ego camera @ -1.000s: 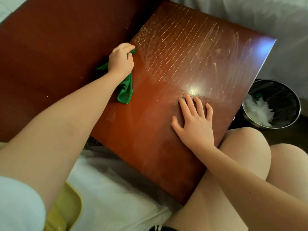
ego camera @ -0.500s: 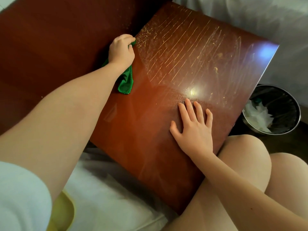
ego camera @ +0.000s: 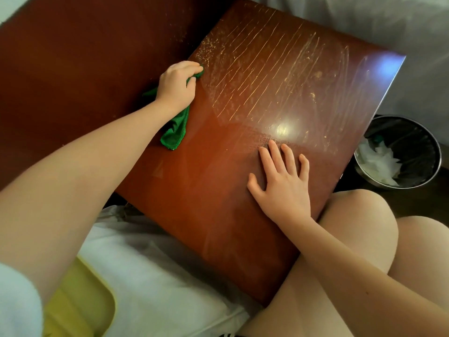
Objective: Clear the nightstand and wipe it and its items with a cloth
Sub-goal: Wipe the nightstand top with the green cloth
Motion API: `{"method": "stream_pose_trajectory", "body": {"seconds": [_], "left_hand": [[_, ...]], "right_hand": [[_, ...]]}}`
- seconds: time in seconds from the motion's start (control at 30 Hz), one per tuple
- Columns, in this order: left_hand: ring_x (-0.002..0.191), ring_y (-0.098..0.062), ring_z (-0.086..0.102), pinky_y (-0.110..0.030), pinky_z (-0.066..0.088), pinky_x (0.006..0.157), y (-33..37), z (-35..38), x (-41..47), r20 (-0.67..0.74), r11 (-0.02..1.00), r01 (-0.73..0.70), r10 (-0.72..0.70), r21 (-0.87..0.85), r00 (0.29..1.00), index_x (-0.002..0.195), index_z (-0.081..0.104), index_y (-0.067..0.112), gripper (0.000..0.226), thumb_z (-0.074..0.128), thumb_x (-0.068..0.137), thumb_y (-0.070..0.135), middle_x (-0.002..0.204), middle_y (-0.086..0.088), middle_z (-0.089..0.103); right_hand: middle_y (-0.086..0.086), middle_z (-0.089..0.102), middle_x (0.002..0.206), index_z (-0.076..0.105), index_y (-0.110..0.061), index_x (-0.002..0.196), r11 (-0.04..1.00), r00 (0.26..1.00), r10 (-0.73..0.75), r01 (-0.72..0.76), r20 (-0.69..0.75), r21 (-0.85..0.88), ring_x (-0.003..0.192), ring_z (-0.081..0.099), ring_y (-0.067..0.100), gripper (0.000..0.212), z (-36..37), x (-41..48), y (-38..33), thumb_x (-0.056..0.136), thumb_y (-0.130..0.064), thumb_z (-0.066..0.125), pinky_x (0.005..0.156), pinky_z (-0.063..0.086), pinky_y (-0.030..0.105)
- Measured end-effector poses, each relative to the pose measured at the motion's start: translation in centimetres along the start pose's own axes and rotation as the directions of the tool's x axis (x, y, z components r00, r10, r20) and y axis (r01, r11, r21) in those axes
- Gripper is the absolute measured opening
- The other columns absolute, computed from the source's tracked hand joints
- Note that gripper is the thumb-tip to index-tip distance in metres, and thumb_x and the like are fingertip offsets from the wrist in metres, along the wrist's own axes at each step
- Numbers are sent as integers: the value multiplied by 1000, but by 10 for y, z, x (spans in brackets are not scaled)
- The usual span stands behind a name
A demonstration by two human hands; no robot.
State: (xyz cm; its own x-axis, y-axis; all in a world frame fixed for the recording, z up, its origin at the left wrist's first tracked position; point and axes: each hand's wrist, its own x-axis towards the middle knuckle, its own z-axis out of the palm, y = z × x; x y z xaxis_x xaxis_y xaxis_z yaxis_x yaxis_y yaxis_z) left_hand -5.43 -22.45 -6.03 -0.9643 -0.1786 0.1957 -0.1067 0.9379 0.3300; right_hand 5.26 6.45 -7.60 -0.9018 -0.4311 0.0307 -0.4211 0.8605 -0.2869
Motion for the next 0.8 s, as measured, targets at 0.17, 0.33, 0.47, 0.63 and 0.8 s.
{"method": "stream_pose_trajectory", "body": {"seconds": [0.17,0.33,0.47,0.63,0.8], "left_hand": [[121,-22,52,-30,37,103,7,1,-24,18,998,-66,66,-20,998,122,63,10,36,46,90,7,128,-6,60],[118,-24,55,-33,40,100,29,1,-62,32,988,-144,146,-50,989,119,65,8,35,48,88,4,124,-7,63],[113,-24,59,-29,40,99,48,3,-99,53,966,-242,247,-90,968,115,66,7,35,52,85,2,118,-8,65],[113,-20,58,-24,39,101,64,6,-134,90,935,-324,339,-145,937,115,67,8,35,54,84,1,118,-6,66],[114,-19,56,-25,38,104,50,1,-116,149,894,-402,433,-197,889,116,66,7,34,51,85,5,118,-7,65]], "right_hand": [[5,40,147,46,-16,136,1000,1000,0,0,3,3,138,30,28,58,1,0,1,89,-46,33,111,6,48],[6,42,146,47,-16,135,1000,1000,-3,3,0,1,137,33,29,58,0,1,0,88,-47,32,110,7,48],[6,40,147,46,-16,136,1000,1000,-3,3,-3,-4,138,31,29,59,0,0,1,88,-47,30,110,7,48],[6,40,148,46,-16,136,1000,1000,-5,5,0,5,138,30,28,59,0,1,1,88,-47,31,110,6,48],[5,39,148,46,-16,137,1000,1000,-9,9,2,-7,138,30,28,59,1,0,1,89,-47,31,110,6,47]]}}
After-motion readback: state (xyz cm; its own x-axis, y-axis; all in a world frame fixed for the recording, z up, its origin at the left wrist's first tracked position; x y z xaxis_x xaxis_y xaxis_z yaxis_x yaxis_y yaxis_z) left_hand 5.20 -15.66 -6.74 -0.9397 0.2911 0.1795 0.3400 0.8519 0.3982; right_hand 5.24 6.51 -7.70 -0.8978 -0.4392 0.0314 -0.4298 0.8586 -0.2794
